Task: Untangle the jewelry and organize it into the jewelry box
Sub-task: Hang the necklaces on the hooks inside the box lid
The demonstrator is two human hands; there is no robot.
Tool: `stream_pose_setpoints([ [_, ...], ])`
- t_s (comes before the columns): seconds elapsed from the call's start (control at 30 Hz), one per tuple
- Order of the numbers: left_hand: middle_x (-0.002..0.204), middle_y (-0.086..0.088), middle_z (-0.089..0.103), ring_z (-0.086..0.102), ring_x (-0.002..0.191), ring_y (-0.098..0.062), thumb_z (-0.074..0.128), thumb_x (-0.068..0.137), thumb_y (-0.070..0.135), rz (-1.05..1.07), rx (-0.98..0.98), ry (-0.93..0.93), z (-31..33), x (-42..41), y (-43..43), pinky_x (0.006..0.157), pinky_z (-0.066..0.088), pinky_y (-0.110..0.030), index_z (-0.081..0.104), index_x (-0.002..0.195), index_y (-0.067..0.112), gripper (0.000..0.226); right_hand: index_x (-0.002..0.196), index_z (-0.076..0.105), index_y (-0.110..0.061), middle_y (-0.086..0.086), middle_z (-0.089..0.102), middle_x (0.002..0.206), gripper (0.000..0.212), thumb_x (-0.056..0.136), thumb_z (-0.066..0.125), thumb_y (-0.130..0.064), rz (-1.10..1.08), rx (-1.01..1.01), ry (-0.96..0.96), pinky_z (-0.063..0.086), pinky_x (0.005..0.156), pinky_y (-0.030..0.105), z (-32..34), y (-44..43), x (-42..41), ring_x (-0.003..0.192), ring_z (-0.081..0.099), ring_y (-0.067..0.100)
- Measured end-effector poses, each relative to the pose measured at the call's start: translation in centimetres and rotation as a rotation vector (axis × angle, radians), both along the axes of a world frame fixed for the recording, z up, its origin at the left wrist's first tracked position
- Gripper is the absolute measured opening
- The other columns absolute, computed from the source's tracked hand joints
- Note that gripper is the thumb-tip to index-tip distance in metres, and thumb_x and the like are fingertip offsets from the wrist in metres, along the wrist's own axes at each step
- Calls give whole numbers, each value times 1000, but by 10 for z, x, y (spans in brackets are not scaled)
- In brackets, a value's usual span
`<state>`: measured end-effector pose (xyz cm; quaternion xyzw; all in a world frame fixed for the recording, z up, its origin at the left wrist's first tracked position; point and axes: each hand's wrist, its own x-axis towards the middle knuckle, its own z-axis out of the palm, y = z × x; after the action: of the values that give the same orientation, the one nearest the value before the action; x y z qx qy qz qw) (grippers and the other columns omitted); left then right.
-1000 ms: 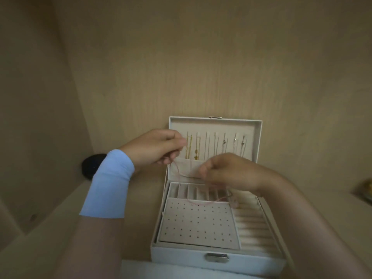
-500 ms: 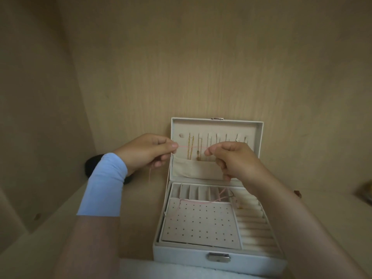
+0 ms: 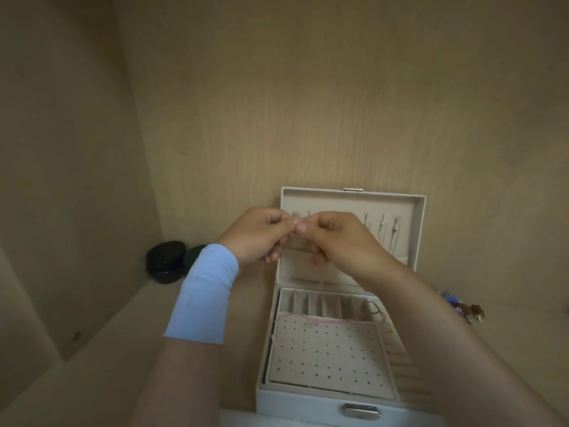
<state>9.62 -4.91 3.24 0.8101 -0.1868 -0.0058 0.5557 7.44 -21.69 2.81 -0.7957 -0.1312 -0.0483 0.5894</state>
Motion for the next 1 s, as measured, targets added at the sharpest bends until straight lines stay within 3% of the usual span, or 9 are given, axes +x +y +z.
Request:
stream_pose_setpoints([
  [0.1, 62, 0, 51, 45, 45, -13, 62, 94, 27, 48, 8, 33, -4, 5, 14, 45, 37, -23, 70, 89, 6, 23, 86, 75, -12, 4, 50, 59, 19, 96, 64, -23, -100, -26, 0, 52, 49, 30, 0, -1, 10, 49, 46, 10],
  [0.17, 65, -3, 54, 46, 46, -15, 63, 93, 27, 109, 30, 42, -8, 8, 19, 44, 37, -23, 69, 93, 2, 26, 82, 76, -17, -8, 55, 52, 16, 92, 68, -25, -233, -83, -66, 47, 49, 28, -3, 1, 17, 44, 48, 6],
  [0.27, 61, 6, 62, 49, 43, -12, 67, 88, 29, 274, 4, -7, -11, 13, 11, 48, 41, -22, 72, 79, 16, 17, 78, 78, -24, -12, 68, 65, 12, 86, 72, -31, -453, -170, -234, 48, 63, 19, -10, 10, 32, 61, 61, 1],
  [0.33, 60, 11, 65, 54, 45, -10, 68, 85, 34, 400, 5, -77, -14, 16, 0, 56, 46, -23, 70, 70, 21, 20, 77, 77, -25, -11, 69, 69, 11, 86, 71, -31, -550, -191, -305, 40, 59, 6, -12, 18, 36, 67, 63, 1],
  [0.5, 55, 2, 67, 61, 54, -15, 67, 85, 42, 573, -6, -141, -20, 17, -15, 63, 53, -26, 67, 62, 8, 41, 77, 73, -22, -12, 66, 66, 7, 84, 72, -26, -670, -162, -374, 38, 53, 7, -10, 30, 43, 66, 62, 4],
  [0.63, 56, -2, 68, 60, 51, -15, 66, 85, 40, 590, 22, -110, -21, 19, -18, 60, 53, -26, 66, 63, 0, 45, 78, 73, -20, -14, 62, 66, 9, 85, 71, -25, -674, -255, -331, 34, 52, 8, -9, 29, 47, 69, 61, 7],
  [0.83, 39, 7, 57, 50, 36, -5, 63, 88, 37, 480, 176, -9, -13, 13, -10, 50, 38, -20, 67, 58, 9, 41, 70, 73, -20, -9, 69, 73, 11, 81, 69, -21, -542, -395, -245, 49, 62, 23, -19, 20, 42, 72, 64, 9],
  [0.93, 55, -1, 67, 58, 47, -17, 61, 91, 28, 287, 148, 100, -10, 11, -5, 53, 49, -24, 68, 71, 6, 31, 75, 76, -18, -7, 71, 74, 13, 84, 69, -24, -416, -465, -153, 48, 66, 22, -25, 14, 32, 72, 63, 5],
  [1.0, 64, -3, 69, 64, 56, -19, 61, 93, 21, 141, 141, 137, -7, 7, -5, 60, 58, -29, 68, 76, 7, 23, 73, 74, -15, -2, 67, 65, 20, 88, 63, -22, -295, -462, -74, 42, 57, 19, -26, 13, 19, 60, 56, 4],
])
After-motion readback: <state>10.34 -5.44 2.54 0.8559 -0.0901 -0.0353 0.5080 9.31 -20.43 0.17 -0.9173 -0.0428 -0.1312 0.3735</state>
